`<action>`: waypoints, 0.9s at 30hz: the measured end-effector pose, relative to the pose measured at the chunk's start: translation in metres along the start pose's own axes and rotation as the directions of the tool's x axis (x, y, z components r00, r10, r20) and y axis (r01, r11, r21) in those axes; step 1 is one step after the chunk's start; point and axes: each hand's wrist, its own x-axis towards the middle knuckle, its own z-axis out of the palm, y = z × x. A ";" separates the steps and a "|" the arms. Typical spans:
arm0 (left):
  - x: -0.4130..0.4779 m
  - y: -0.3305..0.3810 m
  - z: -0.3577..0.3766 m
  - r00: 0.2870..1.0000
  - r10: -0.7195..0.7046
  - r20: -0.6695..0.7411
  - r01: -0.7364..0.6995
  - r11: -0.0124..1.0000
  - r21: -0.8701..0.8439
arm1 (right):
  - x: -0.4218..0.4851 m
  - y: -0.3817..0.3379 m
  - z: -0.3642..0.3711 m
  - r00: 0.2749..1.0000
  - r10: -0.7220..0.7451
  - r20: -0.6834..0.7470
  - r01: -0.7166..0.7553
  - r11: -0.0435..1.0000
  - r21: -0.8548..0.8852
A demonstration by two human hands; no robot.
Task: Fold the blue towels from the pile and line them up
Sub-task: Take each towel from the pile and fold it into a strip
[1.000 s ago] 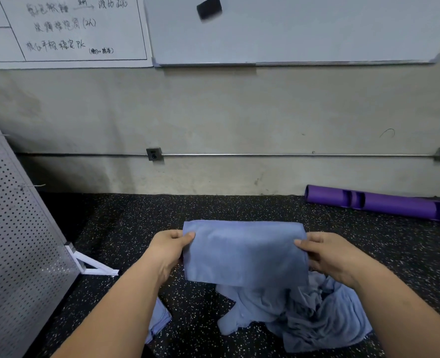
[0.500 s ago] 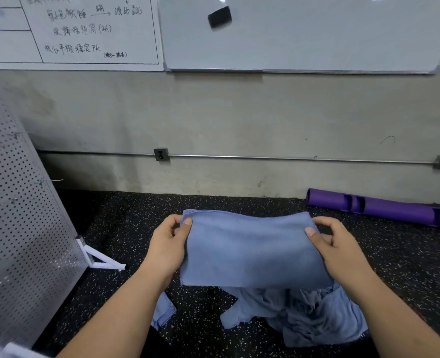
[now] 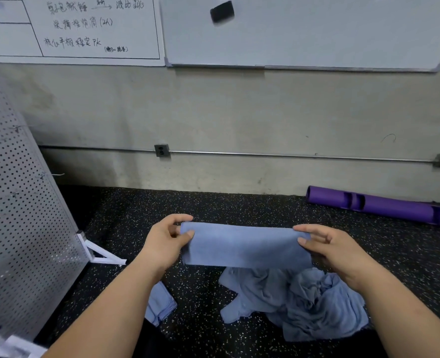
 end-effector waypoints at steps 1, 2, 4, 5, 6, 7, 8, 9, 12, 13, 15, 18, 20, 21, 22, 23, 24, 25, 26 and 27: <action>0.003 -0.002 -0.002 0.999 0.052 0.000 -0.052 0.996 0.073 | 0.004 0.001 -0.001 1.000 -0.008 0.003 0.008 1.000 0.012; 0.006 -0.005 -0.004 0.996 0.094 0.011 -0.095 0.985 0.146 | 0.008 0.003 -0.001 1.000 -0.015 0.013 0.015 1.000 0.026; 0.013 -0.008 -0.007 0.989 0.138 0.044 -0.145 0.952 0.270 | 0.018 0.008 -0.003 0.999 -0.020 0.028 0.019 0.999 0.033; 0.016 -0.010 -0.007 0.988 0.146 0.051 -0.155 0.938 0.310 | 0.024 0.012 -0.004 0.999 -0.023 0.035 0.022 0.999 0.031; 0.020 -0.011 -0.008 0.988 0.149 0.051 -0.157 0.930 0.334 | 0.030 0.015 -0.006 0.999 -0.025 0.041 0.024 0.999 0.022; 0.023 -0.012 -0.007 0.988 0.148 0.049 -0.156 0.923 0.352 | 0.036 0.018 -0.007 0.999 -0.025 0.046 0.024 1.000 0.011; 0.026 -0.012 -0.007 0.988 0.147 0.049 -0.155 0.917 0.367 | 0.042 0.022 -0.009 0.999 -0.023 0.047 0.023 1.000 0.000; 0.029 -0.012 -0.005 0.988 0.144 0.052 -0.153 0.916 0.370 | 0.046 0.025 -0.010 0.998 -0.022 0.056 0.023 1.000 -0.008; 0.034 -0.011 0.003 0.995 0.090 0.034 -0.095 0.968 0.233 | 0.059 0.032 -0.013 0.999 -0.005 0.051 0.005 1.000 -0.002; 0.035 -0.011 0.006 0.999 0.049 0.024 -0.052 0.987 0.150 | 0.062 0.033 -0.013 1.000 0.003 0.031 -0.004 1.000 0.022; 0.038 -0.011 0.009 0.997 -0.058 0.046 0.058 0.998 0.016 | 0.065 0.031 -0.011 1.000 0.014 -0.005 -0.014 0.997 0.069; 0.043 -0.015 0.008 0.980 -0.129 0.151 0.140 0.988 -0.064 | 0.067 0.027 -0.007 0.999 0.016 -0.030 -0.013 0.994 0.106; 0.047 -0.019 0.006 0.984 -0.108 0.145 0.110 0.994 -0.004 | 0.069 0.028 -0.005 0.999 0.019 -0.029 -0.016 0.995 0.103; 0.048 -0.021 0.006 0.986 -0.090 0.139 0.084 0.995 0.047 | 0.070 0.029 -0.005 0.999 0.022 -0.026 -0.020 0.996 0.089; 0.051 -0.024 0.006 0.988 -0.072 0.138 0.058 0.993 0.101 | 0.071 0.030 -0.005 0.999 0.025 -0.024 -0.024 0.997 0.070; 0.052 -0.026 0.006 0.989 -0.054 0.136 0.033 0.987 0.154 | 0.072 0.031 -0.005 0.999 0.028 -0.024 -0.027 0.998 0.051; 0.053 -0.027 0.007 0.991 -0.037 0.128 0.009 0.976 0.217 | 0.073 0.032 -0.005 0.999 0.031 -0.024 -0.030 0.999 0.038; 0.054 -0.027 0.008 0.993 -0.018 0.113 -0.016 0.958 0.287 | 0.073 0.033 -0.005 0.999 0.035 -0.027 -0.034 0.999 0.032; 0.054 -0.027 0.009 0.995 0.002 0.097 -0.036 0.934 0.356 | 0.074 0.033 -0.005 0.999 0.039 -0.030 -0.038 0.999 0.029; 0.054 -0.026 0.010 0.997 0.012 0.081 -0.044 0.910 0.412 | 0.074 0.033 -0.005 0.999 0.042 -0.030 -0.041 0.999 0.027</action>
